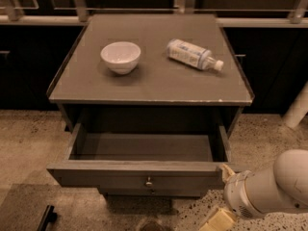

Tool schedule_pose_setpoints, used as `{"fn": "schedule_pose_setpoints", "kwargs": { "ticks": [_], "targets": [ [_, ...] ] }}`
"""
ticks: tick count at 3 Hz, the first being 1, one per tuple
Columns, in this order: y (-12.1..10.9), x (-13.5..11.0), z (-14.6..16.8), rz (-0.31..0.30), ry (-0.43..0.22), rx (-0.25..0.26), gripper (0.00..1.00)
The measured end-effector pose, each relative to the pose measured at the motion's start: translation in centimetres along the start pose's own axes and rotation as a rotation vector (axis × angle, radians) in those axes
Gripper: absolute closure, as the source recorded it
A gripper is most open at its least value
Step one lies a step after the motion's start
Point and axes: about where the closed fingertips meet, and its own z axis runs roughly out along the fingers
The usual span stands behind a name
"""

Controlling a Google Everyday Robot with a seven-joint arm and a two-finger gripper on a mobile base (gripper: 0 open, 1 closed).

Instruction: Close top drawer

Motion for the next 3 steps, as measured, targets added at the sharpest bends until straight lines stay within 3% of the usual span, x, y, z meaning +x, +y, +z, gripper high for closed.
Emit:
{"fn": "schedule_pose_setpoints", "kwargs": {
  "ticks": [3],
  "targets": [
    [0.11,-0.8,-0.88,0.0,0.0,0.0,0.81]
  ]
}}
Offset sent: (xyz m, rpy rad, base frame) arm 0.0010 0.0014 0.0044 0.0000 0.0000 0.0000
